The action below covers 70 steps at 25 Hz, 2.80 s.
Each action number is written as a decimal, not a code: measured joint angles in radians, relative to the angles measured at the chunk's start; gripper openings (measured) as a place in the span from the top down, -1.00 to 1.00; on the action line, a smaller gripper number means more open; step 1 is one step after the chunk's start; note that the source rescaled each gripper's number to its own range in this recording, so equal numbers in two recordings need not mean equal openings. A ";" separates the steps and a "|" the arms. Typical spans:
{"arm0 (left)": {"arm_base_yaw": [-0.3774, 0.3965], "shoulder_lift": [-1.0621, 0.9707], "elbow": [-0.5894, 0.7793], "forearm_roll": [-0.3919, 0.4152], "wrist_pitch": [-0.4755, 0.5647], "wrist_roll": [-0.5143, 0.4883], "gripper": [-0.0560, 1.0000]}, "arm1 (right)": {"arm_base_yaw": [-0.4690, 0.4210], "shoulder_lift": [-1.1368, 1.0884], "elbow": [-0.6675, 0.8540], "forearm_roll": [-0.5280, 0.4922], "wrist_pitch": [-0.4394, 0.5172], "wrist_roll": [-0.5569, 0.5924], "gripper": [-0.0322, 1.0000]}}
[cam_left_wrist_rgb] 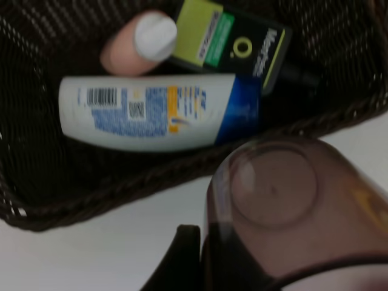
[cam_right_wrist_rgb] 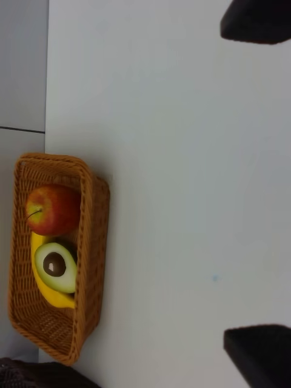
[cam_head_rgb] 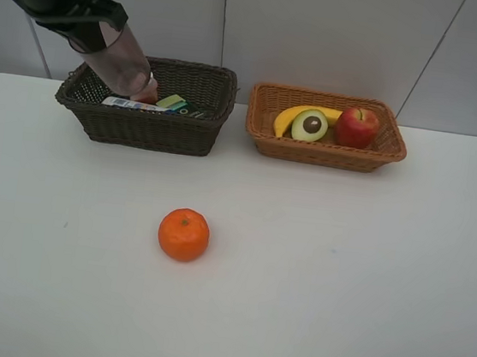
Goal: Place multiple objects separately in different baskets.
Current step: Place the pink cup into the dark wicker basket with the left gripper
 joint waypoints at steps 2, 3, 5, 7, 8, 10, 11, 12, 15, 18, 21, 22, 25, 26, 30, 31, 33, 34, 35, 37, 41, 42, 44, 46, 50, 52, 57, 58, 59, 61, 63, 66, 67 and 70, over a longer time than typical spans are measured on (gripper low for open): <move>0.000 0.006 0.000 0.000 -0.072 0.009 0.89 | 0.000 0.000 0.000 0.000 0.000 0.000 -0.95; 0.000 0.011 -0.001 0.000 -0.099 0.014 0.89 | 0.000 0.000 0.000 0.000 0.000 0.000 -0.95; 0.000 0.028 -0.002 -0.008 -0.169 0.029 0.89 | 0.000 0.000 0.000 0.000 0.000 0.000 -0.95; 0.000 0.049 -0.003 -0.027 -0.232 0.049 0.89 | 0.000 0.000 0.000 0.000 0.000 0.000 -0.95; 0.000 0.062 -0.003 -0.032 -0.268 0.062 0.89 | 0.000 0.000 0.000 0.000 0.000 0.000 -0.95; 0.000 0.091 -0.004 -0.041 -0.334 0.091 0.89 | 0.000 0.000 0.000 0.000 0.000 0.000 -0.95; -0.001 0.108 -0.004 -0.043 -0.370 0.106 0.89 | 0.000 0.000 0.000 0.000 0.000 0.000 -0.95; -0.003 0.126 -0.004 -0.044 -0.405 0.113 0.89 | 0.000 0.000 0.000 0.000 0.000 0.000 -0.95; -0.011 0.178 -0.004 -0.049 -0.505 0.125 0.89 | 0.000 0.000 0.000 0.000 0.000 0.000 -0.95; -0.026 0.231 -0.004 -0.049 -0.588 0.127 0.89 | 0.000 0.000 0.000 0.000 0.000 0.000 -0.95; -0.042 0.282 -0.004 -0.049 -0.661 0.127 0.89 | 0.000 0.000 0.000 0.000 0.000 0.000 -0.95; -0.049 0.298 -0.004 -0.049 -0.679 0.127 0.89 | 0.000 0.000 0.000 0.000 0.000 0.000 -0.95; -0.067 0.337 -0.004 -0.049 -0.726 0.127 0.89 | 0.000 0.000 0.000 0.000 0.000 0.000 -0.95; -0.073 0.349 -0.004 -0.049 -0.740 0.127 0.89 | 0.000 0.000 0.000 0.000 0.000 0.000 -0.95; -0.078 0.383 -0.004 -0.049 -0.781 0.127 0.89 | 0.000 0.000 0.000 0.000 0.000 0.000 -0.95; -0.078 0.387 -0.004 -0.049 -0.788 0.127 0.89 | 0.000 0.000 0.000 0.000 0.000 0.000 -0.95; -0.078 0.397 -0.004 -0.049 -0.801 0.127 0.89 | 0.000 0.000 0.000 0.000 0.000 0.000 -0.95; -0.078 0.400 -0.004 -0.049 -0.801 0.127 0.89 | 0.000 0.000 0.000 0.000 0.000 0.000 -0.95; -0.078 0.404 -0.004 -0.049 -0.801 0.127 0.89 | 0.000 0.000 0.000 0.000 0.000 0.000 -0.95; -0.078 0.414 -0.004 -0.049 -0.801 0.127 0.89 | 0.000 0.000 0.000 0.000 0.000 0.000 -0.95; -0.078 0.435 -0.004 -0.049 -0.801 0.127 0.89 | 0.000 0.000 0.000 0.000 0.000 0.000 -0.95; -0.078 0.439 -0.004 -0.049 -0.801 0.127 0.89 | 0.000 0.000 0.000 0.000 0.000 0.000 -0.95; -0.078 0.442 -0.004 -0.049 -0.801 0.127 0.89 | 0.000 0.000 0.000 0.000 0.000 0.000 -0.95; -0.078 0.442 -0.004 -0.049 -0.801 0.127 0.89 | 0.000 0.000 0.000 0.000 0.000 0.000 -0.95; -0.078 0.442 -0.004 -0.049 -0.801 0.127 0.89 | 0.000 0.000 0.000 0.000 0.000 0.000 -0.95; -0.078 0.442 -0.004 -0.049 -0.801 0.127 0.89 | 0.000 0.000 0.000 0.000 0.000 0.000 -0.95; -0.078 0.442 -0.004 -0.049 -0.801 0.127 0.89 | 0.000 0.000 0.000 0.000 0.000 0.000 -0.95; -0.078 0.442 -0.004 -0.049 -0.801 0.127 0.89 | 0.000 0.000 0.000 0.000 0.000 0.000 -0.95; -0.078 0.442 -0.004 -0.049 -0.801 0.127 0.89 | 0.000 0.000 0.000 0.000 0.000 0.000 -0.95; -0.078 0.442 -0.004 -0.049 -0.801 0.127 0.89 | 0.000 0.000 0.000 0.000 0.000 0.000 -0.95; -0.078 0.442 -0.004 -0.049 -0.801 0.127 0.89 | 0.000 0.000 0.000 0.000 0.000 0.000 -0.95; -0.078 0.442 -0.004 -0.049 -0.800 0.132 0.81 | 0.000 0.000 0.000 0.000 0.000 0.000 -0.95; -0.078 0.442 -0.004 -0.049 -0.799 0.140 0.71 | 0.000 0.000 0.000 0.000 0.000 0.000 -0.95; -0.078 0.442 -0.004 -0.048 -0.799 0.194 0.15 | 0.000 0.000 0.000 0.000 0.000 0.000 -0.95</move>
